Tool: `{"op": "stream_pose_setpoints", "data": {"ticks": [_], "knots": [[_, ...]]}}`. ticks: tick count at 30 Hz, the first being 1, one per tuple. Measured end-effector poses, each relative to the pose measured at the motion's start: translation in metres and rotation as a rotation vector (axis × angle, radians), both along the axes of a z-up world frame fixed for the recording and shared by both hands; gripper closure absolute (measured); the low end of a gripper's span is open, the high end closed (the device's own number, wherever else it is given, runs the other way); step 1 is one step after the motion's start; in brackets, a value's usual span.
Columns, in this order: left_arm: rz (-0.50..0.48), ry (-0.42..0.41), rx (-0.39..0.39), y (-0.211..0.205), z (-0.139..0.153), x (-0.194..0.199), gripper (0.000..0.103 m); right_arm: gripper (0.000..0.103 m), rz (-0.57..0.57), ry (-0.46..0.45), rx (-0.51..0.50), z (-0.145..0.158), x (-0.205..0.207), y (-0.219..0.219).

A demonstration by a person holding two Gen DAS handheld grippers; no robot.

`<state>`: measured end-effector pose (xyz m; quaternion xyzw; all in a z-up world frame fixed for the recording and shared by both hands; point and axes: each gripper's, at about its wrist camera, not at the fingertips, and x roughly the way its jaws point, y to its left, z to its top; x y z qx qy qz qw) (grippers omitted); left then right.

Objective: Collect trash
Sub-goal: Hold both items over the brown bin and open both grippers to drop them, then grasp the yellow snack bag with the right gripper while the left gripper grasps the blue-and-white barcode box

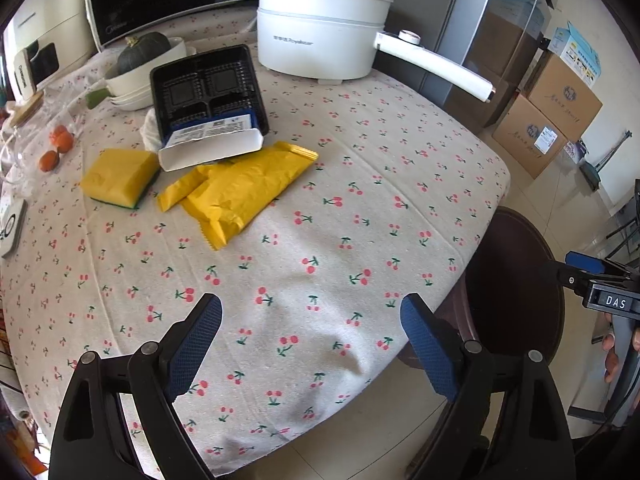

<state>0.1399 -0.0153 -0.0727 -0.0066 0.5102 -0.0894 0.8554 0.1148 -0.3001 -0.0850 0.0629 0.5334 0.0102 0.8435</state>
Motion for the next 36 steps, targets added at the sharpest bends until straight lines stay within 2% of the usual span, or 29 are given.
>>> {"op": "stream_pose_setpoints", "data": {"ticks": [6,11,15,21,26,36], "knots": [[0.102,-0.004,-0.003,0.055,0.006,0.004,0.007,0.012,0.046,-0.029,-0.021,0.011,0.021,0.044],[0.168,-0.006,0.034,0.096,0.002,0.006,0.004,0.012,0.108,-0.052,-0.049,0.015,0.042,0.094],[0.207,0.000,0.061,0.122,-0.004,0.008,0.000,0.012,0.158,-0.052,-0.036,0.011,0.058,0.135],[0.229,-0.002,0.091,0.148,-0.006,0.011,0.000,0.012,0.198,-0.043,-0.002,0.000,0.079,0.192],[0.264,0.002,0.086,0.174,-0.007,0.015,0.000,0.012,0.186,-0.039,0.030,-0.014,0.097,0.228],[0.333,0.040,0.068,0.218,-0.019,0.013,0.000,0.010,0.072,-0.082,0.078,-0.035,0.131,0.275]]}}
